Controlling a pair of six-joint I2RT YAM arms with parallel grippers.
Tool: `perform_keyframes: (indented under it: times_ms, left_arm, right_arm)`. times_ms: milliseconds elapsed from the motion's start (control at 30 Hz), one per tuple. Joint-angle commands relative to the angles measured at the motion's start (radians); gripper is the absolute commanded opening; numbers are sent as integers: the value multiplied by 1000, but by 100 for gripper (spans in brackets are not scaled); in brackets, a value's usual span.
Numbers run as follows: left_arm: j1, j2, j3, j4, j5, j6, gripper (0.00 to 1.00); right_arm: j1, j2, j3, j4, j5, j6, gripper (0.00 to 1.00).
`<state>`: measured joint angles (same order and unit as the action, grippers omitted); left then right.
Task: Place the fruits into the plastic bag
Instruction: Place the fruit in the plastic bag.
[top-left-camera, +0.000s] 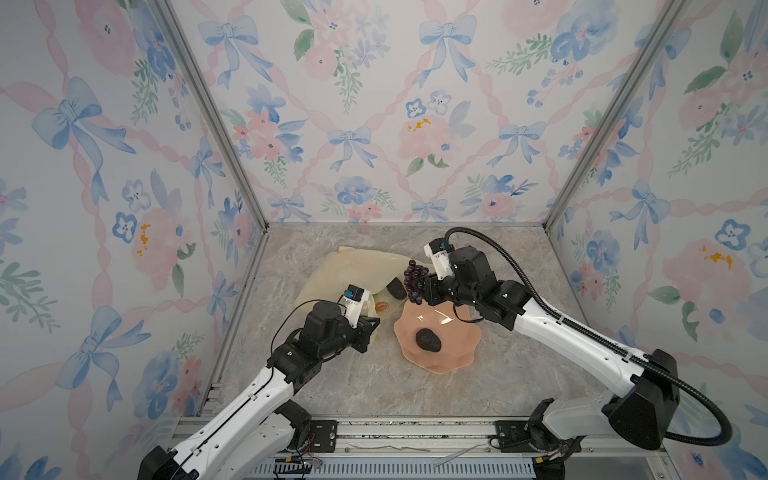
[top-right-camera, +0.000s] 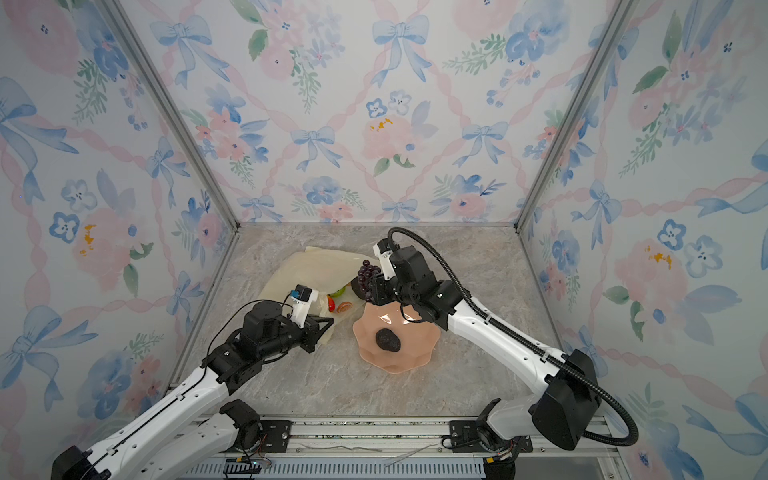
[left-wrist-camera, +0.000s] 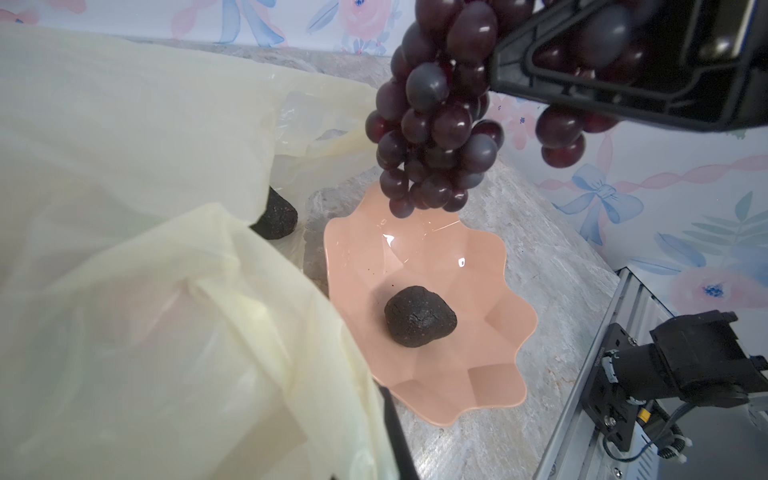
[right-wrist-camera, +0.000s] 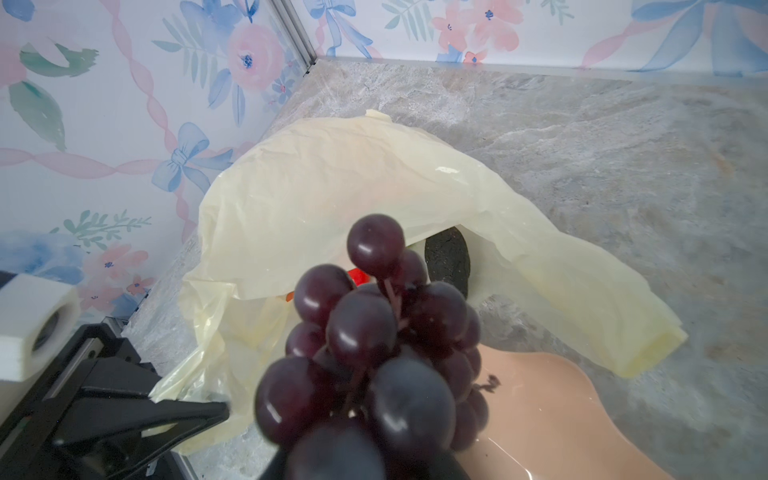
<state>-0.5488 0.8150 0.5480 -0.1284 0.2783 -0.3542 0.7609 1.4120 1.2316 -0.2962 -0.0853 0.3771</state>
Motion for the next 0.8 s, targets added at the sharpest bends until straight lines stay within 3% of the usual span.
perform_keyframes:
  times_ms: [0,400,767]
  left_arm:
    - [23,10,29,11,44,-41,0]
    - [42,115,154,37,122,-155,0]
    - [126,132,112,146,217,-285,0]
  right_arm:
    - [12,46,61,89,-36,20,30]
    - [25,213,144,182,-103,44,30]
    - [32,313,132,282,-155,85,30]
